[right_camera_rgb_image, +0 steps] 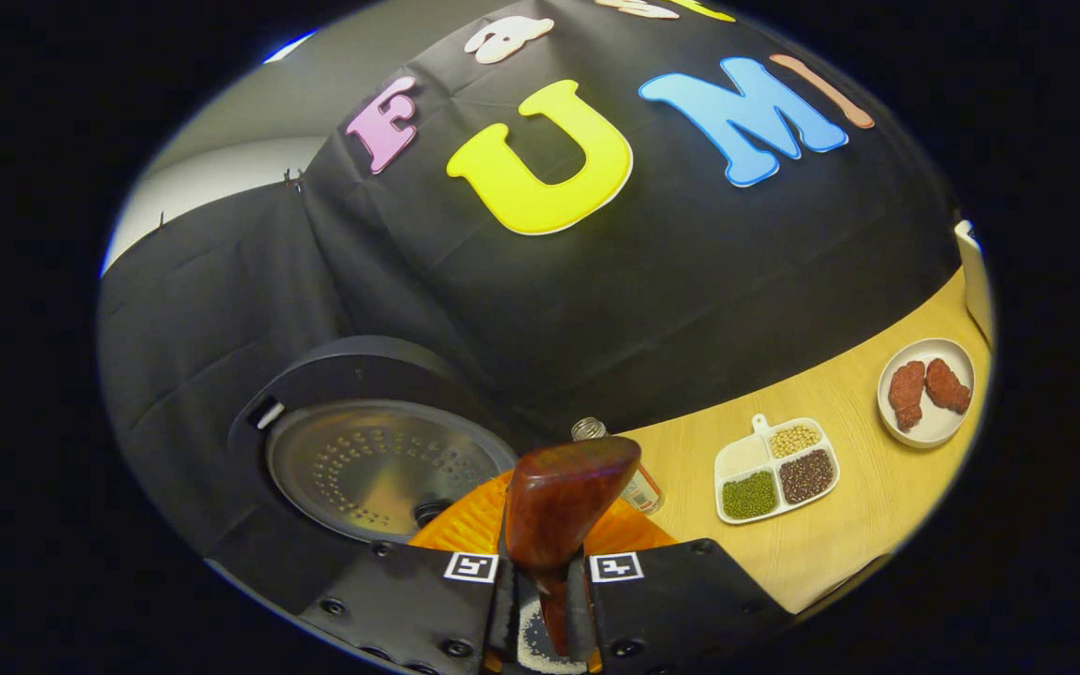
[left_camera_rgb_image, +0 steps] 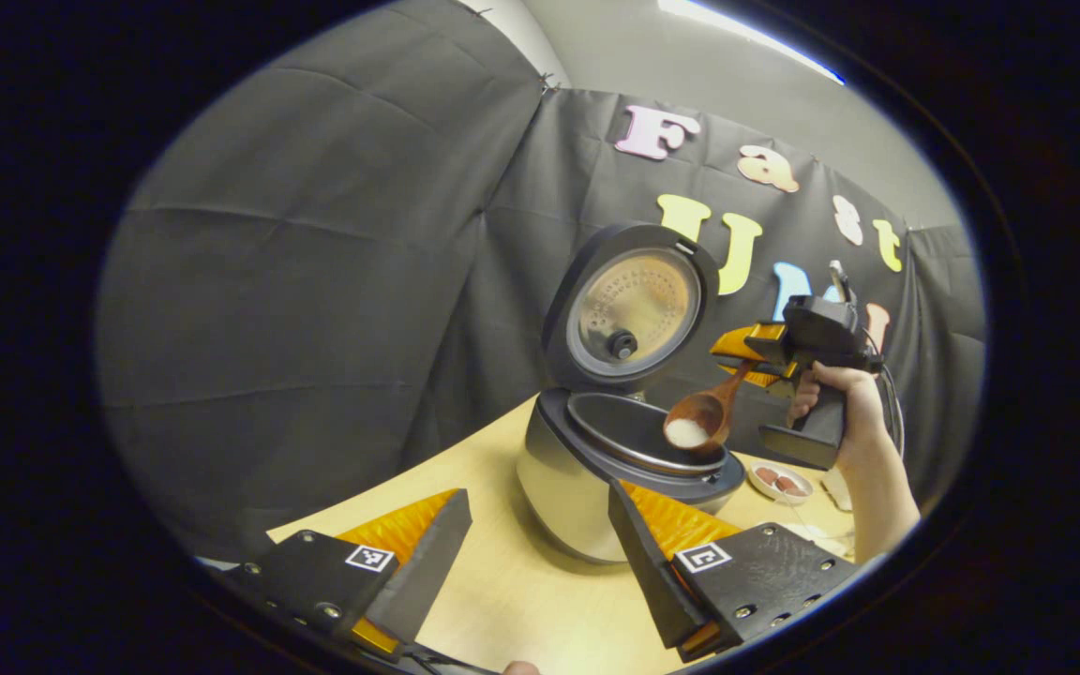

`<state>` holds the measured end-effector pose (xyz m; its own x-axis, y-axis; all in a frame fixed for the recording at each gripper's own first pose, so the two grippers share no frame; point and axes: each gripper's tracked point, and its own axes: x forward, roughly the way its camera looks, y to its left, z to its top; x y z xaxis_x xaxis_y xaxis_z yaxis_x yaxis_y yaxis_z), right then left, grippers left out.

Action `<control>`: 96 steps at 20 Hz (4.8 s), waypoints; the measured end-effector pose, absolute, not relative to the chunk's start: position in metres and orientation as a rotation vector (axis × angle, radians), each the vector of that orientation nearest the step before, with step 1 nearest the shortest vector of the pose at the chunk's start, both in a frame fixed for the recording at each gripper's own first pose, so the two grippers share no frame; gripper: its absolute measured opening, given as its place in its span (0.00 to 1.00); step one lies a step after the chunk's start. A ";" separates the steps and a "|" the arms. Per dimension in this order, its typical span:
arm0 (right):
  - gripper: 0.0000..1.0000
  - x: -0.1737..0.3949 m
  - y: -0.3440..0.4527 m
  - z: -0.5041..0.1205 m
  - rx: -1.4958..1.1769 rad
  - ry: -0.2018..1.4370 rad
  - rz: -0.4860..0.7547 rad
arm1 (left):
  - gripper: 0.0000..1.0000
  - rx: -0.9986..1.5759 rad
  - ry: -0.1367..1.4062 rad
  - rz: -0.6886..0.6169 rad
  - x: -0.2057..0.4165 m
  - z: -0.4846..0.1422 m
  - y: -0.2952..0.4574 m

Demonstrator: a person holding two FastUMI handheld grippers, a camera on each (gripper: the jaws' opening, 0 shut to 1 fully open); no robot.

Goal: Close the left gripper, press the button to open the rice cooker; take a wooden spoon from the chopstick holder with the right hand, scoop a spoonful of rice and pour it into the rice cooker, then put the wooden spoon back into the chopstick holder.

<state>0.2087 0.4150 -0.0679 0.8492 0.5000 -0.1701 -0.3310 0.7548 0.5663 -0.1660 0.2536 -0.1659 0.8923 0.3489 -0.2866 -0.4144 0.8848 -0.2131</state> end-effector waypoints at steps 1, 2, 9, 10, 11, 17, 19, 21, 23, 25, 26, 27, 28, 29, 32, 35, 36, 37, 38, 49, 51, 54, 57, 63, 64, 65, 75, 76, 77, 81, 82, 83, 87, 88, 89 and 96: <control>0.22 0.208 0.420 -0.068 0.536 0.328 0.483 | 0.93 -0.275 0.246 0.401 -0.165 -0.166 0.253; 0.21 0.207 0.425 -0.068 0.507 0.325 0.500 | 0.93 -0.276 0.247 0.401 -0.163 -0.166 0.253; 0.21 0.200 0.448 -0.052 0.258 0.186 0.568 | 0.93 -0.283 0.256 0.402 -0.156 -0.167 0.254; 0.19 0.198 0.453 -0.049 0.237 0.179 0.590 | 0.89 -0.286 0.258 0.404 -0.156 -0.169 0.255; 0.19 0.198 0.456 -0.048 0.214 0.172 0.611 | 0.93 -0.288 0.262 0.407 -0.159 -0.171 0.255; 0.21 0.193 0.460 -0.027 0.101 0.091 0.628 | 0.89 -0.287 0.275 0.415 -0.164 -0.178 0.255; 0.21 0.192 0.462 -0.025 0.073 0.072 0.633 | 0.93 -0.287 0.274 0.412 -0.165 -0.178 0.255; 0.21 0.188 0.469 -0.025 0.030 0.055 0.657 | 0.89 -0.288 0.269 0.404 -0.164 -0.174 0.252; 0.19 0.182 0.475 -0.029 -0.021 0.048 0.684 | 0.89 -0.295 0.264 0.396 -0.163 -0.174 0.250; 0.21 0.173 0.484 -0.032 -0.049 0.036 0.712 | 0.89 -0.303 0.271 0.394 -0.163 -0.175 0.250; 0.21 0.169 0.488 -0.032 -0.067 0.027 0.718 | 0.93 -0.305 0.272 0.394 -0.161 -0.176 0.249; 0.22 0.163 0.491 -0.030 -0.089 0.008 0.725 | 0.93 -0.305 0.271 0.394 -0.161 -0.176 0.248; 0.22 0.157 0.495 -0.026 -0.118 -0.020 0.735 | 0.93 -0.303 0.267 0.391 -0.161 -0.173 0.247; 0.22 0.152 0.495 -0.023 -0.152 -0.048 0.740 | 0.89 -0.298 0.265 0.389 -0.161 -0.171 0.244; 0.18 0.143 0.491 -0.016 -0.246 -0.113 0.686 | 0.93 -0.289 0.259 0.379 -0.164 -0.167 0.239; 0.21 0.143 0.483 -0.011 -0.265 -0.123 0.668 | 0.93 -0.290 0.249 0.386 -0.167 -0.161 0.235; 0.21 0.139 0.477 -0.009 -0.247 -0.108 0.676 | 0.89 -0.288 0.247 0.387 -0.169 -0.160 0.232; 0.22 0.136 0.470 -0.005 -0.222 -0.094 0.684 | 0.89 -0.285 0.244 0.388 -0.169 -0.158 0.229; 0.19 0.132 0.461 0.000 -0.192 -0.086 0.688 | 0.89 -0.281 0.240 0.387 -0.169 -0.155 0.226; 0.19 0.105 0.266 0.034 0.091 -0.048 0.523 | 0.93 -0.243 0.217 0.286 -0.129 -0.128 0.159; 0.19 0.093 0.221 0.033 0.114 -0.065 0.471 | 0.96 -0.230 0.220 0.260 -0.116 -0.127 0.144; 0.22 0.081 0.153 0.037 0.123 -0.083 0.384 | 0.93 -0.214 0.230 0.231 -0.095 -0.128 0.127; 0.22 0.071 0.090 0.031 0.111 -0.090 0.270 | 0.89 -0.222 0.224 0.180 -0.078 -0.126 0.098; 0.22 0.065 -0.010 0.003 0.190 -0.048 0.127 | 0.89 -0.178 0.242 0.104 -0.054 -0.133 0.051; 0.21 0.064 -0.024 -0.002 0.200 -0.040 0.107 | 0.89 -0.172 0.243 0.089 -0.050 -0.132 0.043; 0.21 0.063 -0.038 -0.006 0.204 -0.036 0.088 | 0.89 -0.164 0.244 0.076 -0.048 -0.132 0.034; 0.22 0.066 -0.111 -0.098 0.278 0.118 -0.028 | 0.89 -0.113 0.196 0.009 -0.028 -0.112 -0.021; 0.19 0.066 -0.112 -0.109 0.291 0.142 -0.027 | 0.89 -0.115 0.194 0.006 -0.026 -0.112 -0.024; 0.19 0.067 -0.112 -0.120 0.309 0.161 -0.027 | 0.89 -0.114 0.195 0.006 -0.026 -0.112 -0.025; 0.22 0.078 -0.113 -0.164 0.388 0.224 -0.028 | 0.89 -0.104 0.203 0.048 -0.028 -0.115 -0.012; 0.22 0.080 -0.114 -0.171 0.395 0.240 -0.036 | 0.93 -0.104 0.202 0.064 -0.030 -0.114 -0.006; 0.22 0.081 -0.114 -0.181 0.400 0.255 -0.045 | 0.93 -0.105 0.196 0.084 -0.030 -0.112 0.001; 0.22 0.087 -0.117 -0.205 0.447 0.306 -0.073 | 0.89 -0.103 0.123 0.196 -0.033 -0.090 0.040; 0.23 0.088 -0.116 -0.210 0.466 0.316 -0.074 | 0.89 -0.093 0.091 0.231 -0.035 -0.082 0.052; 0.23 0.087 -0.117 -0.214 0.481 0.323 -0.072 | 0.89 -0.082 0.066 0.243 -0.035 -0.076 0.059; 0.61 0.073 -0.131 -0.197 0.431 0.275 -0.145 | 0.89 0.063 -0.060 0.341 -0.020 -0.013 0.119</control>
